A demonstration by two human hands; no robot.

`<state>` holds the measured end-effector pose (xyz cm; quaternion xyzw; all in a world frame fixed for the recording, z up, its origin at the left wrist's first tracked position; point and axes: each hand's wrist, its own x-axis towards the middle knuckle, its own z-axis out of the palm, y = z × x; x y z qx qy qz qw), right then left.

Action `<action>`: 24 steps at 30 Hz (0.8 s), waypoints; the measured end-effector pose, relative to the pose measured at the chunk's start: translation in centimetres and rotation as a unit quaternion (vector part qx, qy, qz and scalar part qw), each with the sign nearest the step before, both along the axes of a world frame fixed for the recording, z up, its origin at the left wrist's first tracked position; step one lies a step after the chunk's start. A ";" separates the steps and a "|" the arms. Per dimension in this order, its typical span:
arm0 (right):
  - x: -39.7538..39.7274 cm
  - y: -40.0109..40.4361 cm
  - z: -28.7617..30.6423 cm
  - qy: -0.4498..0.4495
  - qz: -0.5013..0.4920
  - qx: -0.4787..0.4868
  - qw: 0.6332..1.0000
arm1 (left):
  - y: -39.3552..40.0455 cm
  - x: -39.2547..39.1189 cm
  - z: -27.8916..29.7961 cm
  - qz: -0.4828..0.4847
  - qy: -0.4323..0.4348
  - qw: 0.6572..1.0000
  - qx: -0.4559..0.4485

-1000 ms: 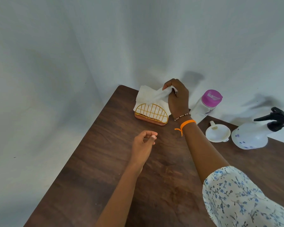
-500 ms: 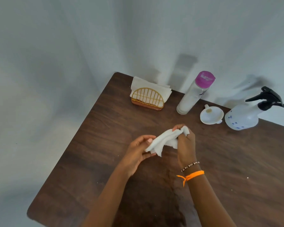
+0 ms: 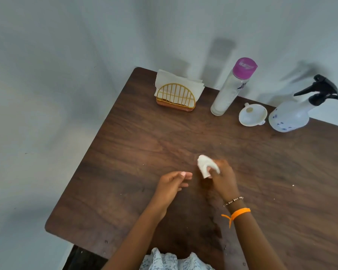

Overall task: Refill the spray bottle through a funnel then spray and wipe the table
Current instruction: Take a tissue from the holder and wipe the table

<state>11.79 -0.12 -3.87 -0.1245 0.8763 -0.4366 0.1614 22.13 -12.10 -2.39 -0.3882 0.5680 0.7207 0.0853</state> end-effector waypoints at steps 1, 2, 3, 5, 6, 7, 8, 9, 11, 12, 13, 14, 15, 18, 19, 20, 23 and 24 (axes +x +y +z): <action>-0.7 0.3 -0.6 0.045 -0.043 0.028 0.998 | -0.3 0.1 -0.2 0.010 -0.003 0.999 -0.030; -1.3 0.4 -1.1 0.077 -0.085 0.035 0.993 | -0.6 0.3 -0.4 0.025 -0.005 0.998 -0.052; -1.7 0.2 -1.4 0.101 -0.115 0.038 0.987 | -1.0 0.5 -0.6 0.044 -0.008 0.997 -0.069; -2.1 -0.7 -2.7 0.138 -0.093 0.074 0.983 | -1.6 0.8 -1.1 0.088 -0.016 0.991 -0.101; -1.9 -1.4 -3.4 0.154 -0.035 0.113 0.981 | -1.9 1.0 -1.4 0.108 -0.020 0.987 -0.120; -1.4 -2.1 -4.1 0.166 0.040 0.157 0.973 | -2.0 1.1 -1.6 0.124 -0.025 0.982 -0.139; -0.6 -2.9 -4.9 0.170 0.115 0.186 0.961 | -2.1 1.1 -1.8 0.135 -0.032 0.978 -0.157; 0.6 -3.7 -5.5 0.165 0.174 0.201 0.950 | -2.2 1.2 -1.9 0.145 -0.038 0.973 -0.173; 3.3 -4.5 -6.2 0.175 0.259 0.199 0.929 | -2.3 1.4 -2.1 0.160 -0.042 0.966 -0.199; 4.9 -4.4 -6.2 0.188 0.301 0.195 0.914 | -2.4 1.6 -2.2 0.162 -0.043 0.963 -0.209; 6.2 -3.6 -6.2 0.203 0.341 0.197 0.896 | -2.4 1.7 -2.3 0.159 -0.046 0.962 -0.217; 7.2 -2.4 -6.3 0.229 0.370 0.204 0.877 | -2.4 1.7 -2.3 0.154 -0.051 0.961 -0.222; 7.6 -1.1 -6.2 0.248 0.385 0.218 0.862 | -2.4 1.7 -2.4 0.148 -0.054 0.961 -0.225; 5.6 2.4 -6.2 0.272 0.335 0.281 0.857 | -2.2 1.7 -2.5 0.136 -0.049 0.964 -0.225; 4.2 3.1 -6.2 0.259 0.296 0.307 0.867 | -2.0 1.7 -2.5 0.131 -0.048 0.965 -0.222; 2.7 3.4 -6.1 0.241 0.251 0.326 0.879 | -1.9 1.7 -2.4 0.124 -0.048 0.967 -0.219; -1.0 1.6 -5.5 0.180 0.140 0.337 0.914 | -1.3 1.5 -2.1 0.115 -0.046 0.969 -0.212; -1.6 0.2 -5.4 0.166 0.131 0.329 0.920 | -1.1 1.4 -2.0 0.112 -0.046 0.970 -0.213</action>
